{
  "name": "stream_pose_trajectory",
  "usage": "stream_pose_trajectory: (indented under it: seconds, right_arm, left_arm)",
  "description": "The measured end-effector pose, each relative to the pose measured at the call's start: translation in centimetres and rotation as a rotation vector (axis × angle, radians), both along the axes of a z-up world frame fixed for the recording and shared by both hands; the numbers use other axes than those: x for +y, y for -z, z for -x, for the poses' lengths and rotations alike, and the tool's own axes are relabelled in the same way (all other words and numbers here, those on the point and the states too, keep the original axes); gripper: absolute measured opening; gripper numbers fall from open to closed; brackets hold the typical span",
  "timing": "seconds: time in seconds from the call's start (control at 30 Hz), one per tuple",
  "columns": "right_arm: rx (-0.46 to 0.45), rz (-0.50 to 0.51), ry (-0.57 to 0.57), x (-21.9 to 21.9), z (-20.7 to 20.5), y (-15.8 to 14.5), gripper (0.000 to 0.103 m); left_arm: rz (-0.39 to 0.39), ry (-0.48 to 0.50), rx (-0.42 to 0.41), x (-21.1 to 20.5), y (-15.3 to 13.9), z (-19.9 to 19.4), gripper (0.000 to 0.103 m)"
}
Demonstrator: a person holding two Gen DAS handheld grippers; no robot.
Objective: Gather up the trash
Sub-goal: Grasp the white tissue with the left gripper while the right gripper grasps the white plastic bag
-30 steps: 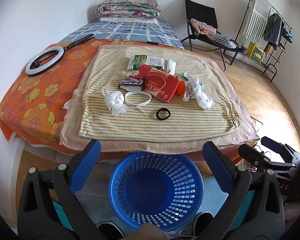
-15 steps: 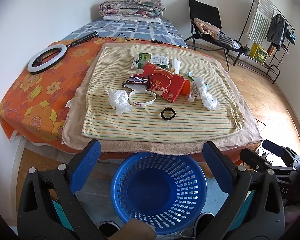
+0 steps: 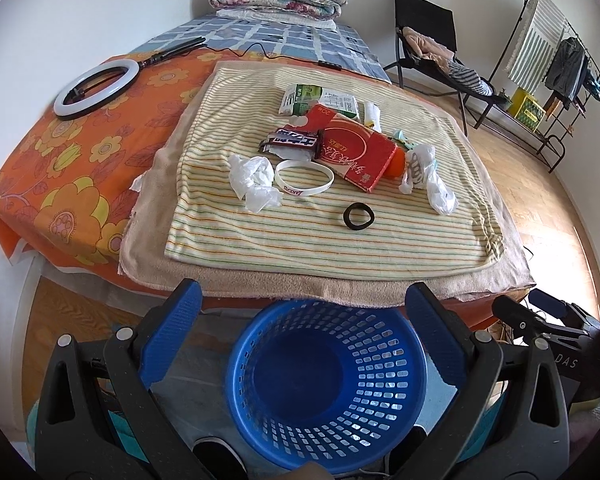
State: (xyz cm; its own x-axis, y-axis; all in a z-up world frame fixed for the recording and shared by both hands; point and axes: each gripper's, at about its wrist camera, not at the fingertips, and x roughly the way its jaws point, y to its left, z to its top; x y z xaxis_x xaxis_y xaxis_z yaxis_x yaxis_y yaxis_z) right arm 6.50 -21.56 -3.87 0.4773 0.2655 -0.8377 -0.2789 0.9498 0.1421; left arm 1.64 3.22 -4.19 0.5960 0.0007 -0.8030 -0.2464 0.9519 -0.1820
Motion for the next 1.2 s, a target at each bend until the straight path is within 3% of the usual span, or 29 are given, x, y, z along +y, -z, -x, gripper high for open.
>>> stream_pose_trajectory:
  seconds: [0.13,0.4,0.67,0.9,1.03,1.2]
  right_arm:
    - [0.003,0.004,0.006,-0.4,-1.1,0.8,0.103]
    - [-0.087,-0.009,0.0,-0.9,-4.3,0.4,0.103]
    - [-0.041,-0.085,0.0,-0.6,-9.6,0.3,0.103]
    - [-0.051,-0.066,-0.024,1.5,-13.1,0.0,0.101]
    - [-0.067,-0.047,-0.029,2.6,-14.8,0.1,0.1]
    - [-0.047,-0.058,-0.018,3.6,-17.2,0.7,0.096]
  left_arm:
    - [0.007,-0.004,0.019,1.1,0.9,-1.0,0.098]
    - [0.033,-0.004,0.05,3.2,2.7,-3.7,0.087]
    - [0.056,0.007,0.071,4.5,4.0,-6.7,0.076]
    - [0.064,-0.011,0.081,6.1,4.8,-9.6,0.076]
    - [0.082,-0.027,0.106,6.9,6.0,-11.0,0.065]
    - [0.084,-0.038,0.123,7.6,7.1,-12.3,0.065]
